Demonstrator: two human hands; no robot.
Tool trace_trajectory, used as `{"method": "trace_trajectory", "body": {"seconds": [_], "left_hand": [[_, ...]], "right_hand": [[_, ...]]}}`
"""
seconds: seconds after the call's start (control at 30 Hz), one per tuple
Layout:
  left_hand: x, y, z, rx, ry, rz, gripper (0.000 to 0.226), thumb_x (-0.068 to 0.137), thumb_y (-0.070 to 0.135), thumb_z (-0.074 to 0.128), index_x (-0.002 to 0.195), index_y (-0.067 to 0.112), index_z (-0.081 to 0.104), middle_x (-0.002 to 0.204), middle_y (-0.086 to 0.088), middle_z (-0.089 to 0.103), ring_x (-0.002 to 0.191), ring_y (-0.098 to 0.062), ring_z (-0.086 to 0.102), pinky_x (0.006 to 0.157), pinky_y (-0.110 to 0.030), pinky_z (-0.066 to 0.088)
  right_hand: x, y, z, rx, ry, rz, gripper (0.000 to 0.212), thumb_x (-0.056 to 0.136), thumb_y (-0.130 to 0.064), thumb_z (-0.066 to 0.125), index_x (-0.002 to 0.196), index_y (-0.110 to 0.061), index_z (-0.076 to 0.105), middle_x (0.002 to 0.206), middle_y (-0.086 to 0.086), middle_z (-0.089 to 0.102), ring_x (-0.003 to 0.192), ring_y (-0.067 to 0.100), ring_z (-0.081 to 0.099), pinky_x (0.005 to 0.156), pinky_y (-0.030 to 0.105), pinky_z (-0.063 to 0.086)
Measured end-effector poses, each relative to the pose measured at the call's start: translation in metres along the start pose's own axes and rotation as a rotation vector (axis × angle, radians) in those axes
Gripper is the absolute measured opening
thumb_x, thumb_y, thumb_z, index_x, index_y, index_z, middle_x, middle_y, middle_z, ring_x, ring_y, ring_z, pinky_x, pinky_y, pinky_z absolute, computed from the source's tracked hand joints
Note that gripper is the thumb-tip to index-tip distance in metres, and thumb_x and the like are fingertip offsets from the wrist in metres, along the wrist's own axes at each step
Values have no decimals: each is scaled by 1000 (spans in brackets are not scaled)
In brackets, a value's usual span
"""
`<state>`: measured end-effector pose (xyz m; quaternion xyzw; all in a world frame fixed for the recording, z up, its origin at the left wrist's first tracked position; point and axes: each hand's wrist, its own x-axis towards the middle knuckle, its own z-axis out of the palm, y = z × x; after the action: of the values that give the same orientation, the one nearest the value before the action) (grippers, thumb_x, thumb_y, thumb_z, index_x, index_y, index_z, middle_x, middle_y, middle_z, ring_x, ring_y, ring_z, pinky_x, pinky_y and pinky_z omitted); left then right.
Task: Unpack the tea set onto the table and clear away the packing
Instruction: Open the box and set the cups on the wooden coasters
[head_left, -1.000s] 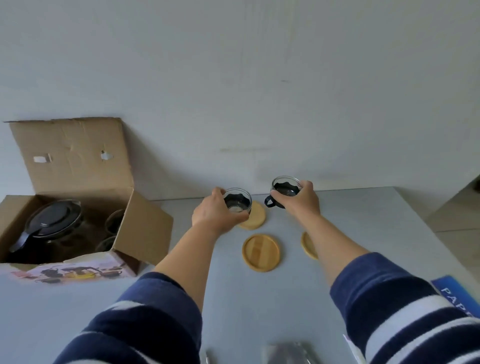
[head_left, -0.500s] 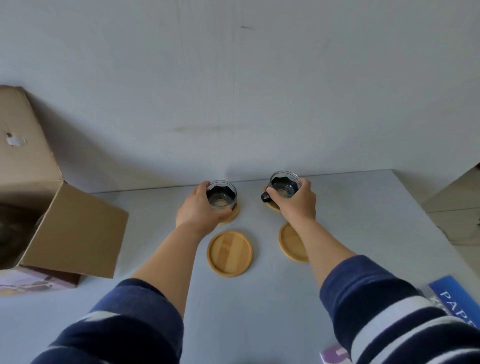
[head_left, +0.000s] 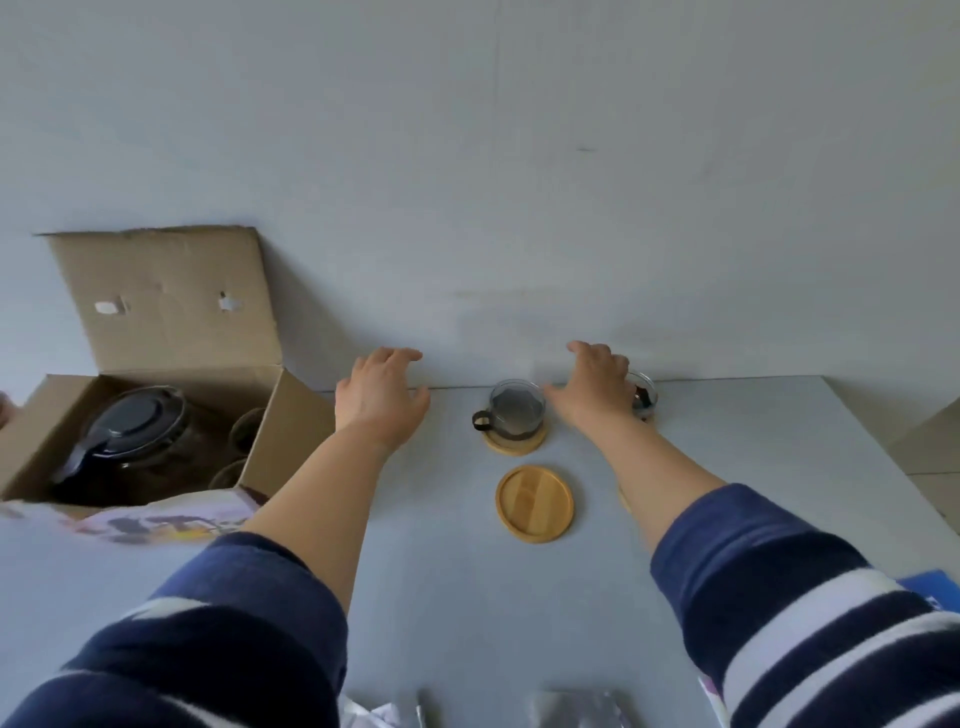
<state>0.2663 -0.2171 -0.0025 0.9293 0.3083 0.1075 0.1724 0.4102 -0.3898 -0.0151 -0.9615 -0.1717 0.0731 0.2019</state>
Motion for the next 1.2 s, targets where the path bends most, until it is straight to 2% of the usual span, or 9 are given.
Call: {"method": "trace_trajectory", "body": {"seconds": [0.13, 0.23, 0.47, 0.57, 0.73, 0.83, 1.0, 1.1, 1.2], "left_hand": [[-14, -59, -55, 31, 62, -46, 31, 91, 25, 50, 121, 26, 61, 127, -1, 56, 120, -25, 51, 99, -43, 43], [-27, -114, -81, 71, 34, -187, 25, 90, 21, 51, 112, 23, 63, 115, -3, 61, 105, -26, 57, 88, -40, 50], [-42, -186, -83, 55, -451, -421, 24, 89, 24, 59, 104, 7, 68, 84, -4, 61, 85, -20, 58, 77, -28, 47], [-35, -190, -81, 32, -561, -447, 28, 90, 25, 55, 111, 8, 63, 90, -4, 60, 92, -20, 58, 86, -30, 47], [-20, -191, -78, 142, -774, -385, 51, 98, 32, 46, 142, 7, 41, 145, -12, 46, 134, -29, 43, 107, -37, 35], [-15, -196, -67, 185, -825, -354, 49, 100, 30, 41, 142, 4, 41, 147, -15, 44, 135, -30, 41, 108, -37, 33], [-13, -201, -58, 142, -770, -358, 40, 101, 16, 39, 137, -1, 45, 142, -18, 47, 132, -31, 44, 107, -35, 34], [-13, -207, -56, 157, -767, -370, 40, 98, 15, 45, 135, 0, 47, 137, -18, 51, 128, -31, 47, 107, -35, 36], [-14, -210, -55, 176, -774, -385, 36, 95, 16, 52, 129, 4, 53, 131, -14, 56, 122, -30, 51, 105, -35, 39]], "right_hand": [[-31, -78, 20, 2, -97, -199, 48, 92, -31, 53, 138, -22, 43, 141, 6, 45, 131, 30, 36, 102, 42, 35], [-55, -137, 42, 61, -141, -347, 42, 92, -31, 53, 133, -22, 51, 136, 6, 51, 127, 29, 42, 101, 39, 37], [-89, -246, 92, 77, -175, -701, 36, 91, -22, 58, 127, -20, 57, 129, 2, 58, 118, 23, 54, 97, 36, 46], [-85, -274, 109, -234, -221, -759, 38, 91, -19, 56, 129, -19, 55, 128, 7, 59, 121, 27, 50, 102, 39, 37], [-77, -305, 125, -787, -312, -637, 46, 93, -23, 52, 137, -19, 43, 134, 13, 54, 134, 34, 36, 112, 45, 18], [-75, -314, 135, -929, -366, -576, 51, 97, -29, 45, 146, -24, 33, 144, 13, 47, 143, 37, 20, 115, 47, 7], [-73, -316, 152, -1056, -366, -610, 53, 101, -35, 38, 151, -25, 25, 150, 10, 41, 146, 31, 17, 116, 39, 7], [-74, -312, 158, -837, -374, -636, 60, 101, -25, 41, 153, -16, 11, 149, 18, 39, 131, 8, 37, 110, 19, 23], [-75, -306, 150, -882, -270, -669, 58, 92, -32, 55, 145, -28, 32, 139, 16, 48, 139, 32, 28, 116, 43, 9]]}}
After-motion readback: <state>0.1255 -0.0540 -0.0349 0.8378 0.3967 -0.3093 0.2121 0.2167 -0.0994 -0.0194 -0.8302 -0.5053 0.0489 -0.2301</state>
